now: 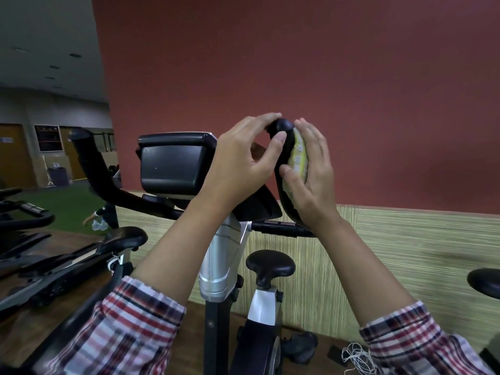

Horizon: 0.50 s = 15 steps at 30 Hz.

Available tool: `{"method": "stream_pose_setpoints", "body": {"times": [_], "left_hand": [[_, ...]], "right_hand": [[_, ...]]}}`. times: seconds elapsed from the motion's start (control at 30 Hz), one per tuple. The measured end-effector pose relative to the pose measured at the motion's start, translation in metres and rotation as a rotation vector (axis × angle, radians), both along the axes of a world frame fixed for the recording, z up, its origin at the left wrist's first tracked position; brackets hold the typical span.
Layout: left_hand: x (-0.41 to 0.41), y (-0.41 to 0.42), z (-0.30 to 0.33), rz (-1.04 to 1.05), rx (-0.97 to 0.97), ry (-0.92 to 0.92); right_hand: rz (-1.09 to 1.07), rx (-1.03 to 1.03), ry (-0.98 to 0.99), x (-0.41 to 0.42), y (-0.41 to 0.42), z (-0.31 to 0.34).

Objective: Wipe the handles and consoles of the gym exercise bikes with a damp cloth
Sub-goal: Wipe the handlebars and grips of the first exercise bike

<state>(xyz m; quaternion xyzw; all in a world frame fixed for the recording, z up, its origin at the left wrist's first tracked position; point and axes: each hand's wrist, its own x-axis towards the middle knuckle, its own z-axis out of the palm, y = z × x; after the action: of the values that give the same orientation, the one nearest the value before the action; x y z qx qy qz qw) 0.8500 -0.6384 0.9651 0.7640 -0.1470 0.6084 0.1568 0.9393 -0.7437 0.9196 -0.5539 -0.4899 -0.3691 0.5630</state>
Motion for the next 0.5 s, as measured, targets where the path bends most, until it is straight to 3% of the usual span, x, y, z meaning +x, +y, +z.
{"method": "stream_pose_setpoints", "body": {"times": [0.1,0.33,0.5], "left_hand": [[0.0,0.001,0.001,-0.03,-0.025,0.025],[-0.005,0.003,0.004,-0.195,-0.186,0.068],[-0.004,0.004,0.002,-0.227,-0.223,0.09]], "right_hand": [[-0.044,-0.027,-0.025,0.004,-0.002,-0.004],[-0.207,0.236,-0.172,-0.006,0.013,0.024],[-0.269,0.211,-0.199,-0.007,0.017,0.003]]}}
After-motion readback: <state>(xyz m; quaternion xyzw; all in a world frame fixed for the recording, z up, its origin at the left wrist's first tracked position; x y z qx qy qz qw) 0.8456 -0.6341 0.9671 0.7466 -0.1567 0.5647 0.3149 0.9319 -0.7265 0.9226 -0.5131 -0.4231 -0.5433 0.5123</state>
